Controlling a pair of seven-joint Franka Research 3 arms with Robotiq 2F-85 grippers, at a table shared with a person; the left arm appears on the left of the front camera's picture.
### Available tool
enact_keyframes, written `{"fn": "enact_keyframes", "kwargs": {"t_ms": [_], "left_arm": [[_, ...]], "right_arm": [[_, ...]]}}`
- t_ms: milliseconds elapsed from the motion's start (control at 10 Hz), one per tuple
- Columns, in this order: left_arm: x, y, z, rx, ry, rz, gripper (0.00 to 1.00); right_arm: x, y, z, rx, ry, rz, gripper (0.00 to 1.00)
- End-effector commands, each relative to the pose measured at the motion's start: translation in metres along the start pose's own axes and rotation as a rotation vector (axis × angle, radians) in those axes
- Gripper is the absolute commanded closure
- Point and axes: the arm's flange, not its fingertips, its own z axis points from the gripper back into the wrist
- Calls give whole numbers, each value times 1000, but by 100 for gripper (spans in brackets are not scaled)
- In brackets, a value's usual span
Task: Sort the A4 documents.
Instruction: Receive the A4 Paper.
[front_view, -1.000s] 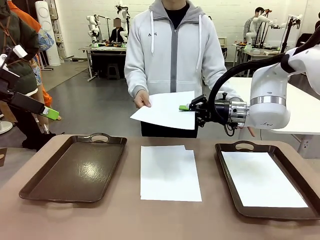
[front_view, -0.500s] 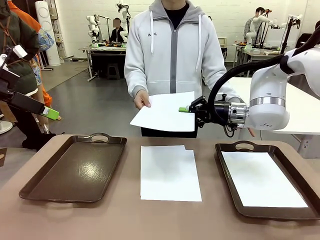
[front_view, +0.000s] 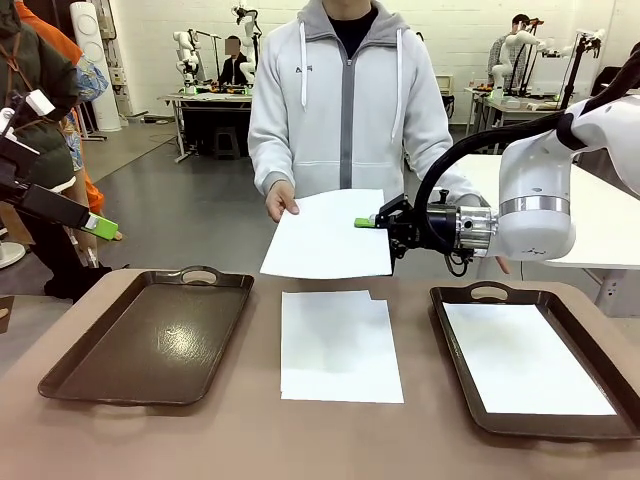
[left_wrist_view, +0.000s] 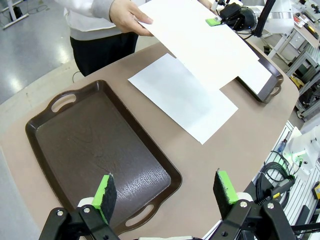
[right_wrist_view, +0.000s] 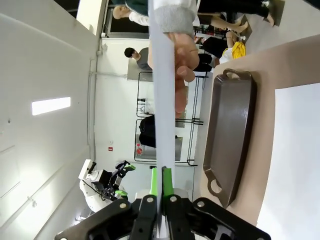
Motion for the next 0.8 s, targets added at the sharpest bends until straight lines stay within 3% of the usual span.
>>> {"fn": "enact_keyframes", "kwargs": {"t_ms": [0, 700], "left_arm": [[0, 1, 0, -12, -5, -5, 0], [0, 1, 0, -12, -5, -5, 0]], "right_arm": [[3, -2, 2, -14, -37, 1, 100], [3, -2, 2, -14, -37, 1, 100]]}}
